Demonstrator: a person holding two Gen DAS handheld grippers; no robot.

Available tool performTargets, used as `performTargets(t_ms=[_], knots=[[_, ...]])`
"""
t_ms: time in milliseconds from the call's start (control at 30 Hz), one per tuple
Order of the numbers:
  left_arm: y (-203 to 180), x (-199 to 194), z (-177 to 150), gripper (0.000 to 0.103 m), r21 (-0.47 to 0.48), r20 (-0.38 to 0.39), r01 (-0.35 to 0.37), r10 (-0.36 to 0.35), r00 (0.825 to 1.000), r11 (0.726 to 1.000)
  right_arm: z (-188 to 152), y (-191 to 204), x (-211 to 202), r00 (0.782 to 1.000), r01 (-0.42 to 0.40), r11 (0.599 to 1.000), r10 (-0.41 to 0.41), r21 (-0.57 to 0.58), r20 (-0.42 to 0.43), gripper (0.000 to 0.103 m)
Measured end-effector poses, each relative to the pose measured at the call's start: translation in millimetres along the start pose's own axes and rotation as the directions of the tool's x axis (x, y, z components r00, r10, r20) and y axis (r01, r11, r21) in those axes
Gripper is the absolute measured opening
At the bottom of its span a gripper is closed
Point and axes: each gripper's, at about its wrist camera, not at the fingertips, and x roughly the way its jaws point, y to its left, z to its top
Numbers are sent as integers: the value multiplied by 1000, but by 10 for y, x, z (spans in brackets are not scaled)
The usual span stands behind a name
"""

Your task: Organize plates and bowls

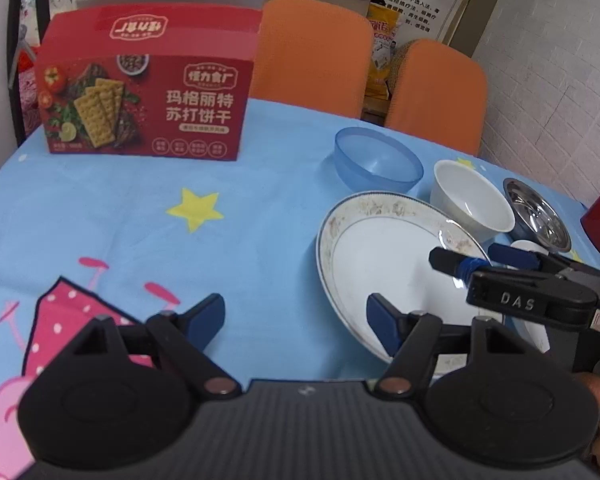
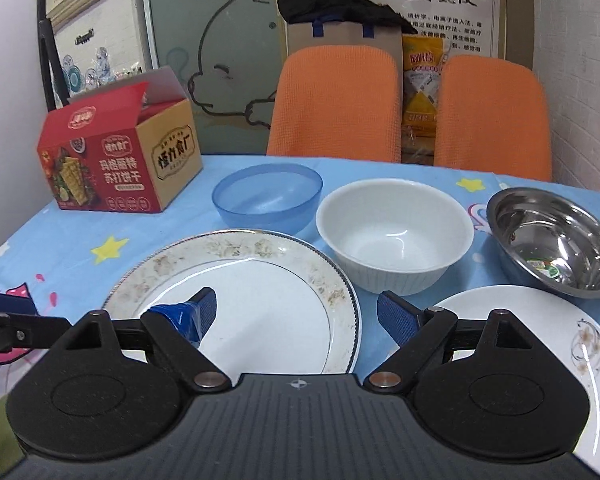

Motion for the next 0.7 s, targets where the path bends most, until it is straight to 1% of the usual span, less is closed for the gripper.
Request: performTargets(t_ms=[100,133,233,333,367,433,500,533,600,700], knots=[[-18,99,102,69,18,10,3,-4,1000,1000,-3,15,177,998,-23,1000,23,2,-60,75],[-17,124,118,70,23,9,4,-4,1000,1000,-8,47,202,997,-26,1000,26,-4,-67,76],[15,191,145,70,24,-2,7,-7,1000,1000,-2,184,221,998,-3,1000,2,-15,-57,77],[34,250,153,70,24,-14,5,-4,1000,1000,-1,267,248,997,-64,998,63,-14,-53,77],[42,266,151,70,25,-16,4,-4,1000,1000,-8,295,237,996,-71,997,69,-24,-52,77],[47,314,144,70,31,-24,5,-4,1000,1000,-39,292,173,998,-55,998,54,-32,-31,76],[51,370,144,70,23,-34,14,-13,999,1000,-74,247,123,998,-40,999,40,-8,-39,76],[41,405,147,70,22,-43,19,-18,999,1000,-94,237,113,998,-40,999,40,-4,-48,76],[23,461,144,70,19,-54,26,-25,998,999,-151,229,86,996,-69,997,70,17,-62,76],[-7,504,124,69,38,-49,9,-7,999,999,-223,326,65,996,-63,998,62,-21,-57,76]])
